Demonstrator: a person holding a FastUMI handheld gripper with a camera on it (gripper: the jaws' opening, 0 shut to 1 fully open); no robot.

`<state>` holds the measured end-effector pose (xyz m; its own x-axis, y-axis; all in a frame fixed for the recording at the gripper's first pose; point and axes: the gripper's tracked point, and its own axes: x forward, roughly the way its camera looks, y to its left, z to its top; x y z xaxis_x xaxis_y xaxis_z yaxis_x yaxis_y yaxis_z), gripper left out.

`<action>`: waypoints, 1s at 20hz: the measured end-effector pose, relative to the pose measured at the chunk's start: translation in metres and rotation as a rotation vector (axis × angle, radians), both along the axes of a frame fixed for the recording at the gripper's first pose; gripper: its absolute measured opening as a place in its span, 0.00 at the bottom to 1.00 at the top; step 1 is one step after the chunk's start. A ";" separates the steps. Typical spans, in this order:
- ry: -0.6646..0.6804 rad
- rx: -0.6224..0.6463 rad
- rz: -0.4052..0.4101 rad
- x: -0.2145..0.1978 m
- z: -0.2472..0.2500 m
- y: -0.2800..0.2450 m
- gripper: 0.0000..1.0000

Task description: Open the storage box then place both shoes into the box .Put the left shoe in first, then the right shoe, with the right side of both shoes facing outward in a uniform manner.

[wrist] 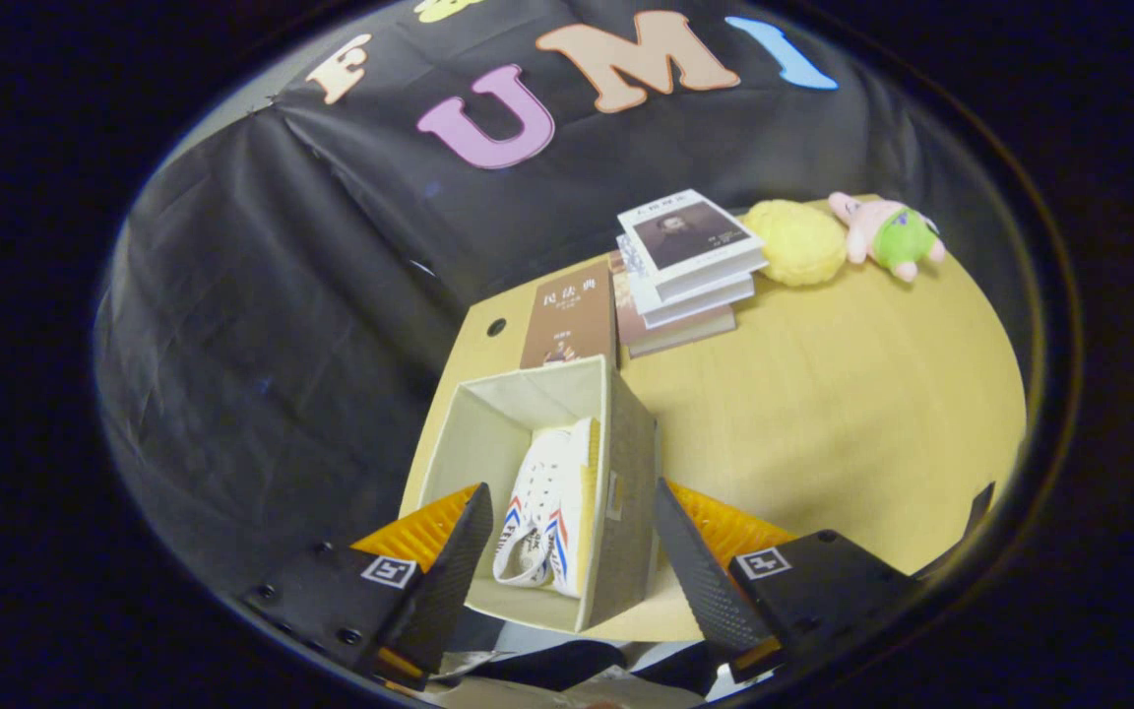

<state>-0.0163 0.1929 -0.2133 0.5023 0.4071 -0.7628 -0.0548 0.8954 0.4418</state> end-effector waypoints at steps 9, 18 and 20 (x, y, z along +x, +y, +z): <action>-0.353 -0.121 -0.049 0.016 0.072 -0.101 1.00; -0.682 -0.322 -0.119 0.015 0.129 -0.181 1.00; -0.723 -0.325 -0.158 0.015 0.136 -0.195 1.00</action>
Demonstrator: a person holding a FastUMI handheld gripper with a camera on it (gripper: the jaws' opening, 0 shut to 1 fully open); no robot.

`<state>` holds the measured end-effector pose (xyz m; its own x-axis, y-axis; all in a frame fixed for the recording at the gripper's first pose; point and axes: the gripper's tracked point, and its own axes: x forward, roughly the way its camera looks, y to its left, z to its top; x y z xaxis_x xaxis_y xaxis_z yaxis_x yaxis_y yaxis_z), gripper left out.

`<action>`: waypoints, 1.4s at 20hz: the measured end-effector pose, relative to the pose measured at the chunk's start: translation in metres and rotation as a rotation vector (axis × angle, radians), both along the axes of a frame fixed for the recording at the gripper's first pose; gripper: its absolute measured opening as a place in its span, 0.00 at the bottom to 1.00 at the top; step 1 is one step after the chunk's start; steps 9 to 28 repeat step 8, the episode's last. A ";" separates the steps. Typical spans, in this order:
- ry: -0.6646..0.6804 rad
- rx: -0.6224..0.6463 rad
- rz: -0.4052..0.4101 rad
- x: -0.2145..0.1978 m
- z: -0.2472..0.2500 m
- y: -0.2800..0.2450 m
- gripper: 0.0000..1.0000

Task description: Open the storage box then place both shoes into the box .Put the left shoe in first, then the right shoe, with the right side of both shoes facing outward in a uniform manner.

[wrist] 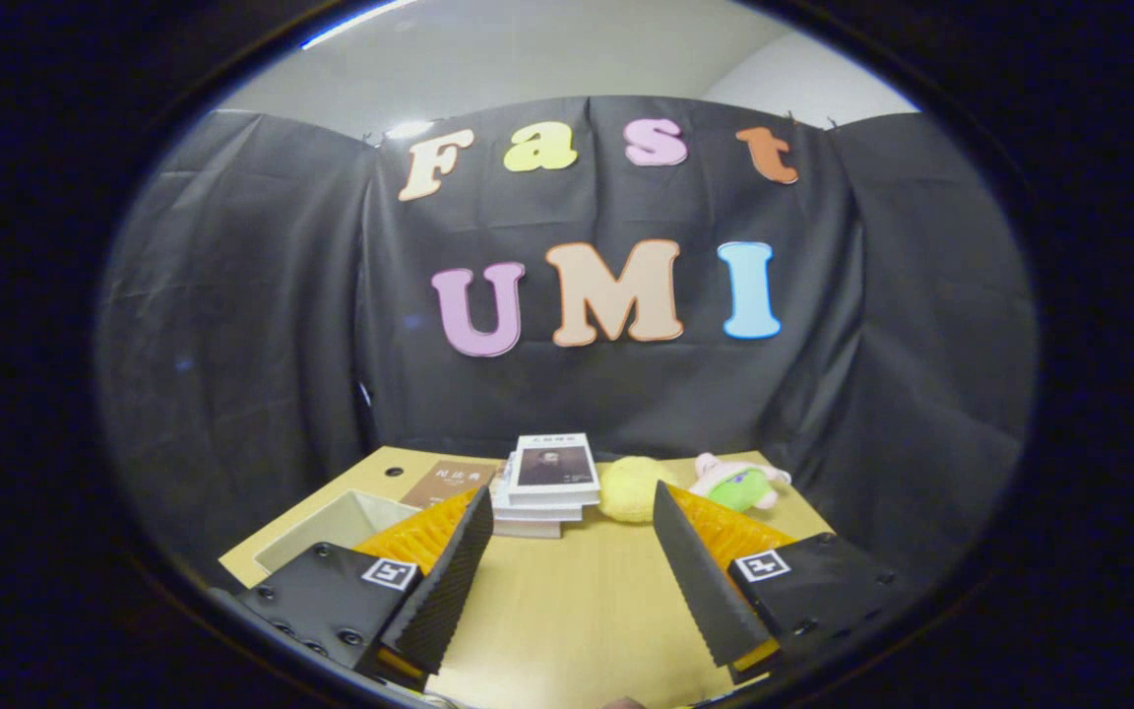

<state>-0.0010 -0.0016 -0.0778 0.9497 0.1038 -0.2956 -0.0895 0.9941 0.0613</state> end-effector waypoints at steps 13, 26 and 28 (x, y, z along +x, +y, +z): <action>-0.169 -0.072 -0.028 0.007 0.033 -0.018 1.00; -0.169 -0.072 -0.028 0.007 0.033 -0.018 1.00; -0.169 -0.072 -0.028 0.007 0.033 -0.018 1.00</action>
